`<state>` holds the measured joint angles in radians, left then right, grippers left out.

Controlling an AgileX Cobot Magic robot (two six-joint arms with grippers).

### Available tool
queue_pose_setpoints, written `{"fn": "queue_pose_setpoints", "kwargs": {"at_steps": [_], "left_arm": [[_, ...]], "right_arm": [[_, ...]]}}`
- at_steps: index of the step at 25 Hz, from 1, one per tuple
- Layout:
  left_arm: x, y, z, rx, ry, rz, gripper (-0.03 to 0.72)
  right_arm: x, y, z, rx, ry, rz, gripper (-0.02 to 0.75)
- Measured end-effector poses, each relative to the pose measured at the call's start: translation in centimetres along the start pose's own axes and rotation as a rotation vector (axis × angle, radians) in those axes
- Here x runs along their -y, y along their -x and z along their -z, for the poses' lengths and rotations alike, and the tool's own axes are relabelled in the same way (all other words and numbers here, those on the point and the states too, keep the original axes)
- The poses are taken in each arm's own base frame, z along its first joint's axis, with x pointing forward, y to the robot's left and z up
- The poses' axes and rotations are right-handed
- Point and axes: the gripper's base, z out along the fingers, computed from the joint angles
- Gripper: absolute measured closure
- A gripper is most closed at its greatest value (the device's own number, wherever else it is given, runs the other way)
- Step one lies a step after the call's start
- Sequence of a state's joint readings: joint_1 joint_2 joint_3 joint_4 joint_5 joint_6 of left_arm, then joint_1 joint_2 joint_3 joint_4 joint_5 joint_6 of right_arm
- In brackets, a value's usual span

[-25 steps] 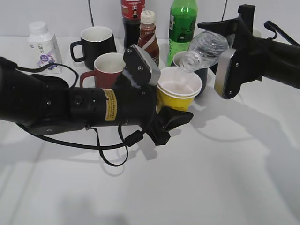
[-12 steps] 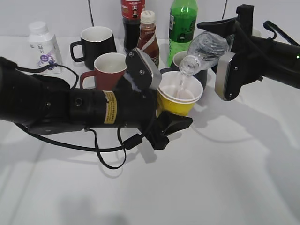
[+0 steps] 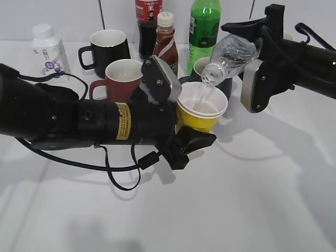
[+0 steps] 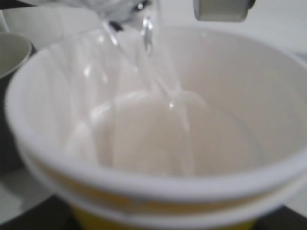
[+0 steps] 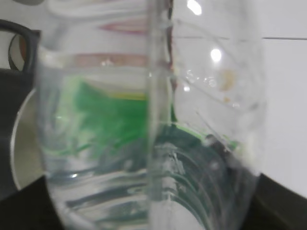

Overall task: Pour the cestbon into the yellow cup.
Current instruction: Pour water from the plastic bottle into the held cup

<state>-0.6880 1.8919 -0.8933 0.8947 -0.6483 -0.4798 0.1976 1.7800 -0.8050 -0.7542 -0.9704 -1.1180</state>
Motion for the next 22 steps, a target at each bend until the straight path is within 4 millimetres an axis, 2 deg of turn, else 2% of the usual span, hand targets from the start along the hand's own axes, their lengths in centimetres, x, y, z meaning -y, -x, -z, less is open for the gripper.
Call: {"fn": "queue_pose_setpoints", "kwargs": {"at_steps": [22], "left_arm": [[0.0,-0.01,0.0,-0.001,0.001,0.0,0.249]], "right_arm": [[0.07,0.01,0.0,0.001,-0.008,0.024,0.256]]}}
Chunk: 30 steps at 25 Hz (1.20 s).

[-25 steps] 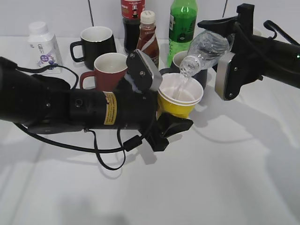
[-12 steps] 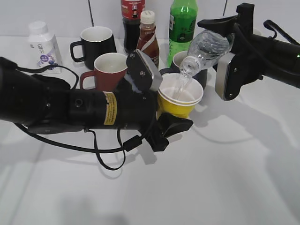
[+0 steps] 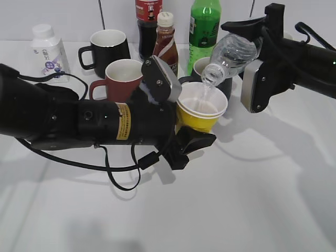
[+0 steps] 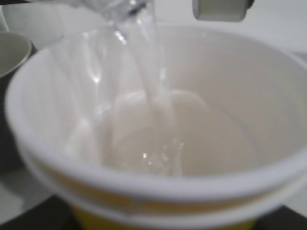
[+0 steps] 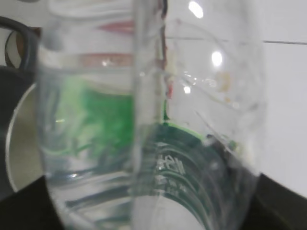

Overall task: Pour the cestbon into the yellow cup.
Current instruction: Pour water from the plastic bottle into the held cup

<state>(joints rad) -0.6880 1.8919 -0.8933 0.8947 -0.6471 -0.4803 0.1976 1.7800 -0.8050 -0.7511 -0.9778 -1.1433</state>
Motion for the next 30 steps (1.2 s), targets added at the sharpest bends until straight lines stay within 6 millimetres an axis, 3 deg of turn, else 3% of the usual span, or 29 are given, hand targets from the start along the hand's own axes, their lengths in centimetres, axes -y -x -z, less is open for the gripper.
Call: {"fn": "queue_pose_setpoints", "kwargs": {"at_steps": [30], "left_arm": [[-0.02,-0.04,0.0,-0.004,0.002,-0.001,0.249]], "right_arm": [[0.1,-0.02,-0.01,-0.001,-0.009,0.033,0.256]]}}
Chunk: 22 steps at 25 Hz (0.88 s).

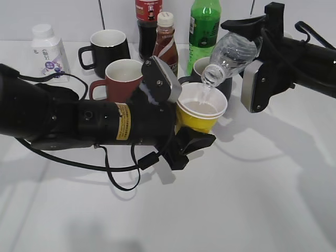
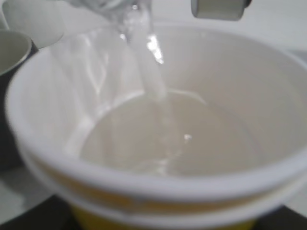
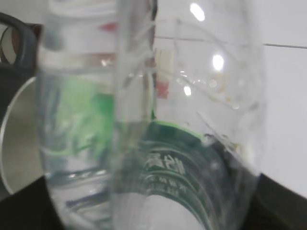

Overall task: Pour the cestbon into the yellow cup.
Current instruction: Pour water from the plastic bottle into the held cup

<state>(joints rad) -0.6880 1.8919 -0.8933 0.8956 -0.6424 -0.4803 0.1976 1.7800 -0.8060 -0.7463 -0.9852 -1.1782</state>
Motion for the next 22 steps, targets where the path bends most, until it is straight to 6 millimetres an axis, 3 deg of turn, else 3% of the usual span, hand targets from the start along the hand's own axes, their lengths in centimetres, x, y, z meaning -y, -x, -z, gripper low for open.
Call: {"fn": "queue_pose_setpoints", "kwargs": {"at_steps": [9,22], "left_arm": [[0.0,0.0,0.0,-0.002,0.0,-0.001,0.249],[-1.1,0.3,0.4,0.053,0.05,0.071,0.249]], "right_arm": [[0.1,0.0,0.0,-0.001,-0.004,-0.02,0.256],[0.2,-0.1,0.0,-0.005,-0.009,-0.541,0.256]]}}
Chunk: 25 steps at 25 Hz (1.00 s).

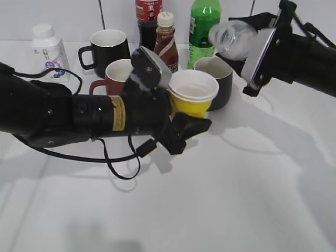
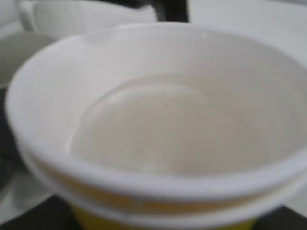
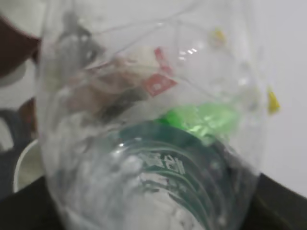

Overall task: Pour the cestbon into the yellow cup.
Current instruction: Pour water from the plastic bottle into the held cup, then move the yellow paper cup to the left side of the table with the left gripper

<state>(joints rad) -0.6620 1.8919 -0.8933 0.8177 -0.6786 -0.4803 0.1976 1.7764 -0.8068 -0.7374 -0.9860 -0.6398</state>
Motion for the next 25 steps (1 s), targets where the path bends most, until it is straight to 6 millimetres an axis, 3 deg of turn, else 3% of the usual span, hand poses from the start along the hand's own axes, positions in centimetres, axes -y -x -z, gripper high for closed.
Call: {"fn": "queue_pose_setpoints", "kwargs": {"at_steps": [5,12,19,25], "left_arm": [[-0.8,0.5,0.8,0.039,0.02,0.012,0.249],[-2.1,1.7,4.4,0.096,0.11,0.043,0.249],[-4.2,2.2,9.4,0.136,0.25,0.063,0.249],[-6.7,1.9,12.7,0.148,0.384,0.086,0.249]], "right_arm": [[1.4,0.1,0.3,-0.025,-0.089,-0.286,0.256],[2.9,-0.5,0.7,-0.079,-0.244,-0.587,0.256],[2.6,-2.1,1.1,-0.231,-0.316,-0.885,0.256],[0.5,-3.3,2.9,-0.349,-0.397,-1.055,0.256]]}}
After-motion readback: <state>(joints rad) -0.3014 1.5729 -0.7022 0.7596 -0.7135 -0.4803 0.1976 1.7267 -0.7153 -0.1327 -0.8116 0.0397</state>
